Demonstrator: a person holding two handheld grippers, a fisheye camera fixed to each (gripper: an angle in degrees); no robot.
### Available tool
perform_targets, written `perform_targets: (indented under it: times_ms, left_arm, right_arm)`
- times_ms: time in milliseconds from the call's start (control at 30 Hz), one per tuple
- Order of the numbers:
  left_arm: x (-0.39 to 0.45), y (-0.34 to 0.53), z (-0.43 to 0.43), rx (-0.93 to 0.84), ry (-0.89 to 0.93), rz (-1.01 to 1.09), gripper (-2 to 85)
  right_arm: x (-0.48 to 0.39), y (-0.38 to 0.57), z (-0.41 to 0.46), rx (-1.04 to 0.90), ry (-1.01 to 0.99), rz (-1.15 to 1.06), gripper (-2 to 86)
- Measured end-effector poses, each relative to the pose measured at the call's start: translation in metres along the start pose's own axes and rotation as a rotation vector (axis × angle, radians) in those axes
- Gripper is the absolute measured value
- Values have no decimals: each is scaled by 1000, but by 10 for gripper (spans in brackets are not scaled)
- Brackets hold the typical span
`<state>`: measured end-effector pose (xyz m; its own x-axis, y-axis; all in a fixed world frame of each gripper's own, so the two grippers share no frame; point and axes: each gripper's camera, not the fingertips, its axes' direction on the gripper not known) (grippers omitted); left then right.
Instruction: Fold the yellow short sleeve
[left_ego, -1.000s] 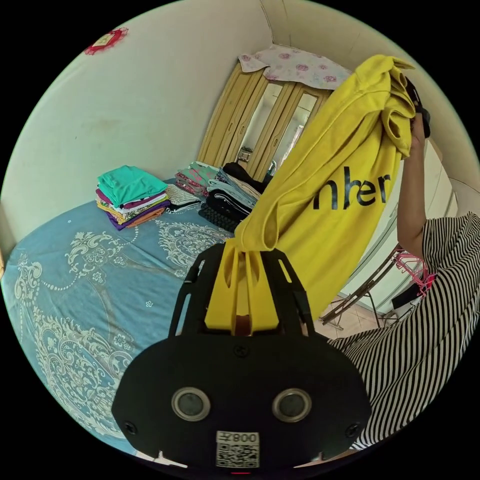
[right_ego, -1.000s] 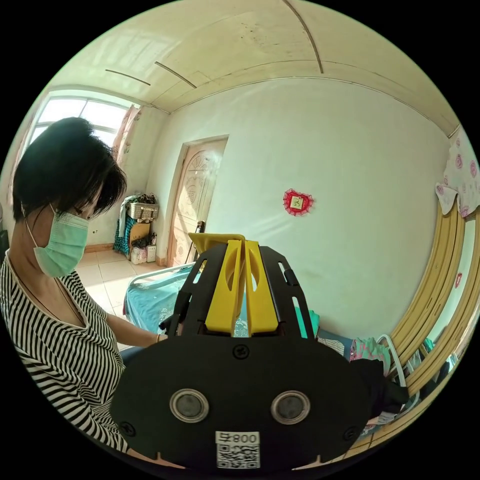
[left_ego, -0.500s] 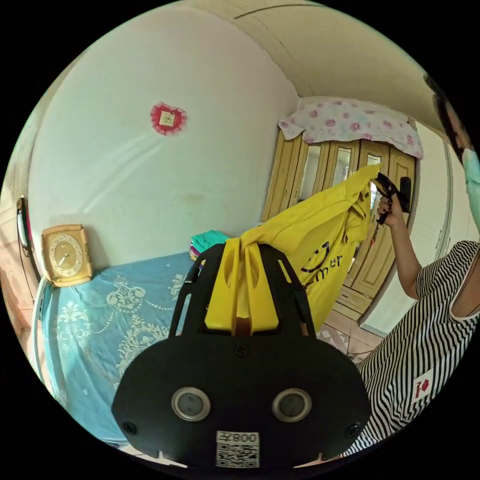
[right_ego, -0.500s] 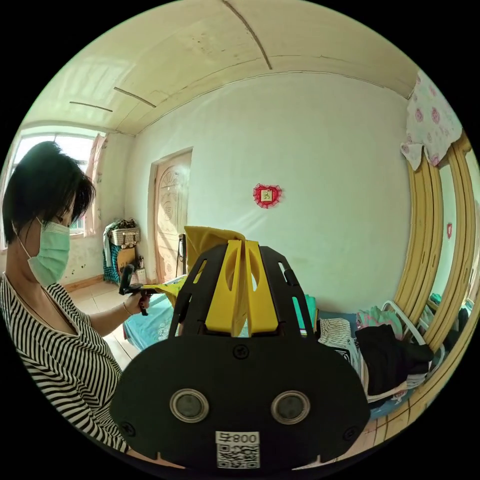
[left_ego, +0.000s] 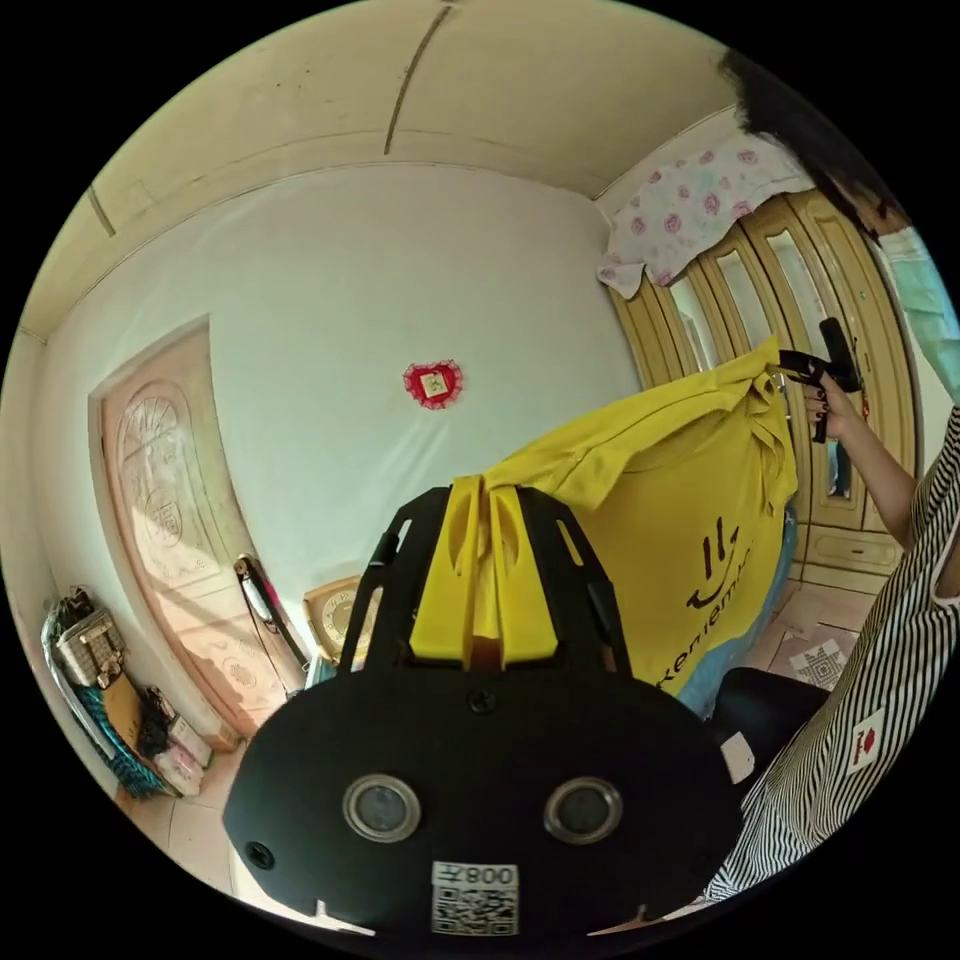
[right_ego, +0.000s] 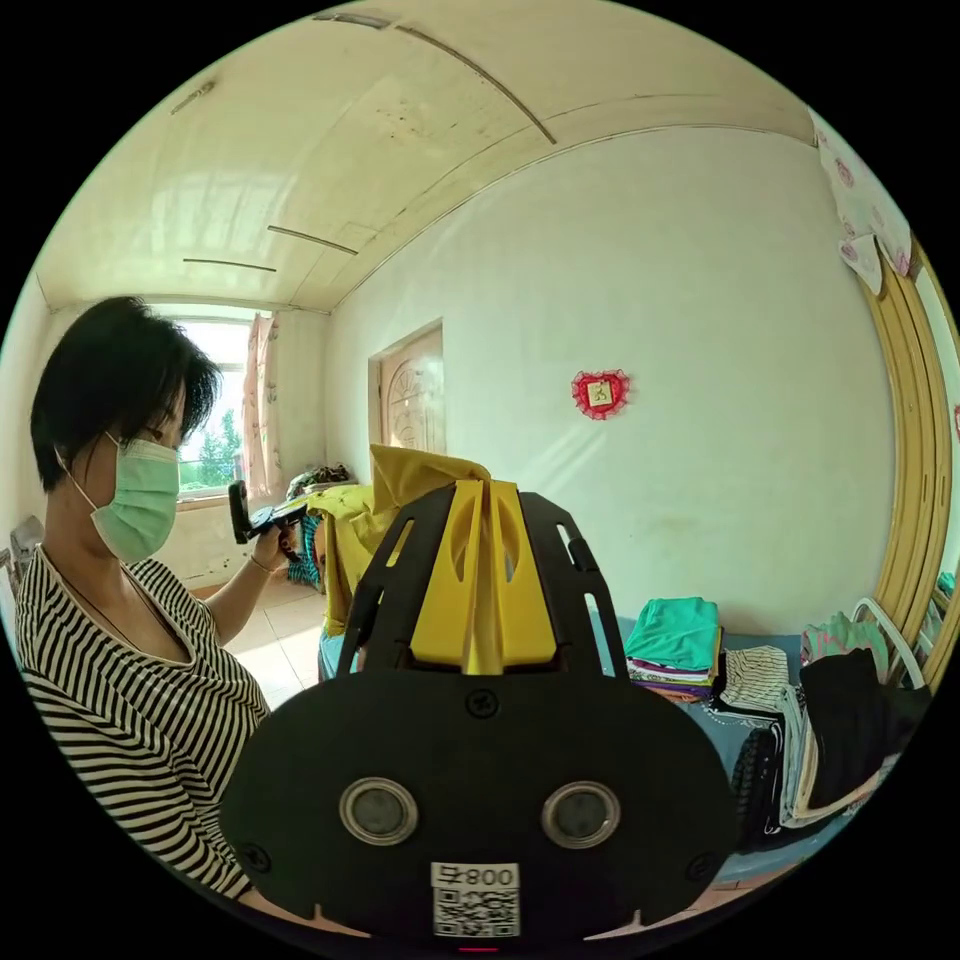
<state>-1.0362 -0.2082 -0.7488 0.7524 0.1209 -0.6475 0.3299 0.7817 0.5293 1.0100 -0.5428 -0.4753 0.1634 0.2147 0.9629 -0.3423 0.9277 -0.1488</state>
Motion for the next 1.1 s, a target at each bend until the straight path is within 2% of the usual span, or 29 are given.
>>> perform_targets:
  times_ms: [133, 200, 300, 533, 667, 933, 1100]
  left_arm:
    - [-32, 3, -65, 163, 99, -181, 9]
    - [-33, -2, -71, 17, 73, -148, 9]
    - [-41, -8, -121, 68, 103, -154, 9]
    - [-36, -17, -258, 256, -9, -96, 10]
    - [-37, -18, -318, 366, -104, -85, 10]
    - [-66, -37, -365, 423, -171, -60, 10]
    - [-94, -49, -361, 391, -206, -26, 10]
  right_arm:
    - [0, 1, -11, 13, -47, -28, 5]
    - [3, 0, -14, -17, -53, -28, 5]
    - [4, -1, -26, -22, -74, -46, 6]
    - [-4, 9, -87, 146, -154, -155, 6]
    - [-3, 16, -101, 166, -177, -196, 6]
    - [30, 10, -93, 236, -203, -237, 6]
    - [66, 2, -64, 253, -189, -229, 6]
